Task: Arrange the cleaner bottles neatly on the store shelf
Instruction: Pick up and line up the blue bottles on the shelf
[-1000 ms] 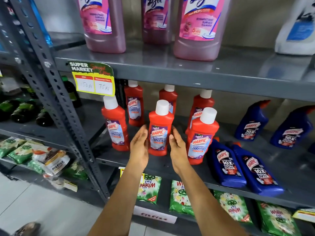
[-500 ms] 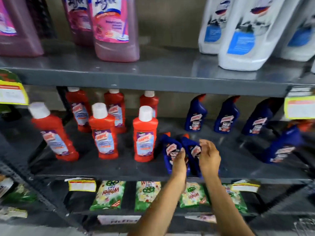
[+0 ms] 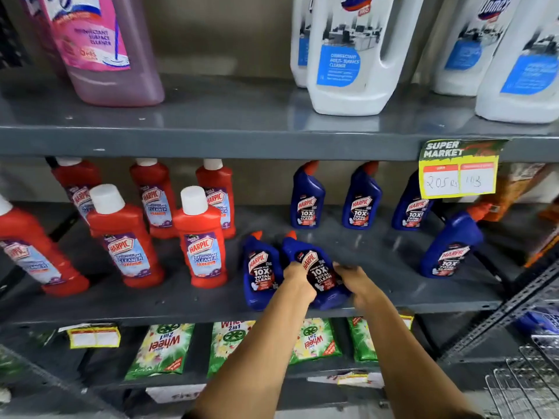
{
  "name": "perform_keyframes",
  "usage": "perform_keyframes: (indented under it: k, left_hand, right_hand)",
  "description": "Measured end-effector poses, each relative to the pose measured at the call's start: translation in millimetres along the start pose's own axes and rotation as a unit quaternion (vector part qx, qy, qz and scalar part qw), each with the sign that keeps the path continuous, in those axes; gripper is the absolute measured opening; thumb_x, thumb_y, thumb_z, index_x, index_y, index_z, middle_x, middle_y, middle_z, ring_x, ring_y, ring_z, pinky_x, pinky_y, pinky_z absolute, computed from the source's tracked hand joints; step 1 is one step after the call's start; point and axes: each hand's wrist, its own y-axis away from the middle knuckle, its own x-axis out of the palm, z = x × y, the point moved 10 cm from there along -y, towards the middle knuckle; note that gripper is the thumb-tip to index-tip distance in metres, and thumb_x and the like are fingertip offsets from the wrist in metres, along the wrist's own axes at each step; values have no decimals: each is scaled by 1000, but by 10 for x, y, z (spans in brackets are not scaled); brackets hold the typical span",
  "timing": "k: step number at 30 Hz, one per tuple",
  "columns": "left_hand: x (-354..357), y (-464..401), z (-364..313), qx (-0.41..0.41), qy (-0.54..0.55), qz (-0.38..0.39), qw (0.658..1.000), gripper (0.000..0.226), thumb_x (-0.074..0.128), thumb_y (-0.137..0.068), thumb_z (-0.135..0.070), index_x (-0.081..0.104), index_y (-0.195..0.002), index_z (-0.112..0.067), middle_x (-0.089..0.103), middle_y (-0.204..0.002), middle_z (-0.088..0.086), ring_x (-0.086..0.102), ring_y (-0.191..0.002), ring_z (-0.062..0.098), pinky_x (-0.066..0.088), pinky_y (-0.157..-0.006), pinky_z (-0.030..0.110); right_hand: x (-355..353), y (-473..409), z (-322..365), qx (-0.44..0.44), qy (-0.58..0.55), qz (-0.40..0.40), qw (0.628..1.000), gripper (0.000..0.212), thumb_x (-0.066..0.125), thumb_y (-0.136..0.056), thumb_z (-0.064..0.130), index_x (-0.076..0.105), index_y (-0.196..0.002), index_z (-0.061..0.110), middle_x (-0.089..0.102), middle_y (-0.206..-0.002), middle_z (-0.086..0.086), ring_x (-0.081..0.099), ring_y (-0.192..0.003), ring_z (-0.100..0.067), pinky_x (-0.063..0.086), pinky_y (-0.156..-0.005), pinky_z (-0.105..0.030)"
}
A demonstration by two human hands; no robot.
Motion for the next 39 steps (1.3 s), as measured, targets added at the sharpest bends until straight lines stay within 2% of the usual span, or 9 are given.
perform_keyframes:
  k: [3,5,9,12,17,23,29,34,39]
  left_hand:
    - [-68,17,-78,58,-13,-22,998,34,36,-97,-22,61,-110,-2,60,-78,13,57,-67,29,51,-68,40]
    - [-17,13,-228,92,-27,3,995,35,42,-96,-24,61,-112,0,60,-75,12,59,-67,28,53,-72,43]
    - [66,102,-481,149,-17,133,980,29,55,-92,-27,63,-104,-2,68,-95,14,65,-81,27,56,-76,41]
    - [-15,224,-483,200,-17,232,952,46,62,-81,-35,63,-115,-4,73,-103,12,70,-90,23,59,-80,37]
    - [-78,311,-504,225,-64,268,935,42,63,-76,-37,68,-108,-11,76,-95,5,71,-90,19,59,-79,35]
    - [140,456,-590,250,-84,307,915,30,53,-88,-29,66,-109,-11,77,-96,3,70,-92,18,58,-77,31]
    - [697,430,-210,244,-124,313,910,38,48,-95,-17,53,-129,-1,66,-117,19,65,-101,29,55,-89,44]
    - [1148,306,224,216,-137,310,915,32,41,-98,-8,53,-127,-6,75,-95,2,71,-83,15,58,-69,30]
    - [1438,208,448,202,-144,307,919,32,40,-97,-6,53,-127,-8,68,-102,5,69,-84,14,58,-68,28]
  right_hand:
    - [18,144,3,23,-86,72,993,15,54,-92,14,65,-93,4,75,-81,-12,69,-74,-25,56,-71,-41]
    - [36,137,48,9,-130,102,986,21,57,-90,16,65,-103,1,77,-82,-9,72,-76,-24,60,-71,-42]
    - [201,246,256,-48,-233,143,961,46,63,-84,21,56,-126,3,70,-111,-14,63,-102,-31,58,-82,-41]
    - [400,382,236,-79,-261,199,941,45,52,-92,23,49,-134,7,55,-132,-20,54,-118,-31,51,-97,-43]
    - [471,584,261,-115,-254,239,930,55,55,-89,29,43,-138,6,53,-133,-20,53,-118,-31,47,-100,-45]
    - [269,514,380,-126,-216,213,944,51,55,-89,25,46,-136,9,48,-139,-23,47,-125,-35,42,-106,-51]
    - [-383,363,405,-140,-235,147,951,45,47,-90,14,48,-135,10,66,-121,-10,62,-110,-27,59,-79,-35]
    - [-932,239,417,-153,-262,93,948,38,39,-95,8,50,-130,14,75,-103,5,70,-97,-12,58,-74,-26]
    - [-1276,89,373,-139,-298,62,942,39,32,-98,5,46,-133,16,76,-99,5,71,-92,-12,58,-69,-25]
